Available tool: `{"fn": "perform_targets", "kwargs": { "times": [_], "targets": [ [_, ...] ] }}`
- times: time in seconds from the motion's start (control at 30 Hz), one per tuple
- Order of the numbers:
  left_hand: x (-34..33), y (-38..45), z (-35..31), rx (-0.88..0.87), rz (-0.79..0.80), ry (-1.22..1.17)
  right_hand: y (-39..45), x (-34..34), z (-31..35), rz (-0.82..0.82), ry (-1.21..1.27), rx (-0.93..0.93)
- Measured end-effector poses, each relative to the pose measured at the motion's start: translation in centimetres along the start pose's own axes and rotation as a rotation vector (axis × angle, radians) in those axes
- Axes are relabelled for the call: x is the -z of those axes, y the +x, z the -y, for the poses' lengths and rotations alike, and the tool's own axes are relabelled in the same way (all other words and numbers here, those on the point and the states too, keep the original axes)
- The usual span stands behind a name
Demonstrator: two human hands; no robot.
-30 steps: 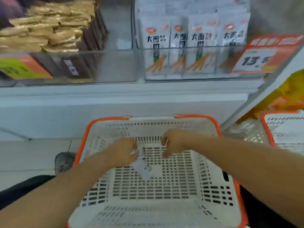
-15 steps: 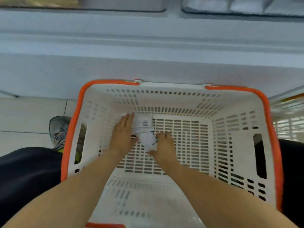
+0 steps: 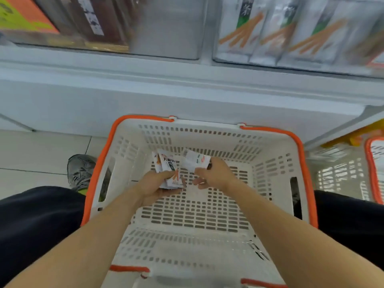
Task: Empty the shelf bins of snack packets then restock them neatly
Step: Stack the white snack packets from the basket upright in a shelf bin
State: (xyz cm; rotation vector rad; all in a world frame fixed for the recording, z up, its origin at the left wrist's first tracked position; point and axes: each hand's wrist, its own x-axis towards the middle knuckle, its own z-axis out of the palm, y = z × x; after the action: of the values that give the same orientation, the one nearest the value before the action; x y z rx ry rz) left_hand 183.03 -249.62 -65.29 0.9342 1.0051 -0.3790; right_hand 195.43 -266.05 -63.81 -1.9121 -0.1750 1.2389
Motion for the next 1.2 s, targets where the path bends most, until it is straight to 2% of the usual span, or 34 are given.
{"fn": "perform_targets", "kwargs": {
  "times": [0.1,0.2,0.3,0.4,0.5,0.57,0.63,0.73,0.9,1.0,1.07,1.2],
  "targets": [
    [-2.3,-4.8,-2.0,-0.078,0.088,-0.043,-3.9,-0.6,3.5,-0.033,-0.234,0.225],
    [-3.7,-9.6,-5.3,-0.158,0.196,-0.047,-8.6,1.1,8.1,0.003,-0.479,0.444],
    [-5.1,-14.8,-9.6,-0.208,0.323,-0.102,-14.4,3.9,13.5,0.022,-0.635,0.529],
    [-7.2,-19.6,-13.6,-0.344,0.264,0.044,-19.6,5.8,17.8,0.073,-0.516,0.514],
    [-8.4,-24.2,-16.2,-0.474,0.219,0.219,-22.0,6.9,20.1,0.025,-0.188,0.47],
    [-8.6,-26.3,-17.2,-0.529,0.239,0.264,-22.2,7.6,20.6,-0.012,-0.024,0.408],
    [-8.6,-26.9,-17.8,-0.547,0.243,0.26,-22.3,8.5,20.7,0.053,0.085,0.388],
    [-8.9,-26.2,-18.4,-0.497,0.257,0.202,-22.4,10.8,21.2,0.092,0.043,0.421],
    [-9.5,-25.1,-19.5,-0.552,0.244,0.288,-22.0,15.9,22.5,0.168,0.177,0.422],
    [-9.4,-24.0,-19.7,-0.564,0.164,0.255,-21.5,18.5,21.4,0.157,-0.084,0.447],
    [-9.9,-23.4,-19.7,-0.549,0.165,0.264,-20.7,18.8,21.1,0.152,-0.199,0.444],
    [-11.3,-22.4,-19.2,-0.561,0.187,0.261,-18.7,16.7,21.0,0.066,-0.049,0.499]
  ]
}}
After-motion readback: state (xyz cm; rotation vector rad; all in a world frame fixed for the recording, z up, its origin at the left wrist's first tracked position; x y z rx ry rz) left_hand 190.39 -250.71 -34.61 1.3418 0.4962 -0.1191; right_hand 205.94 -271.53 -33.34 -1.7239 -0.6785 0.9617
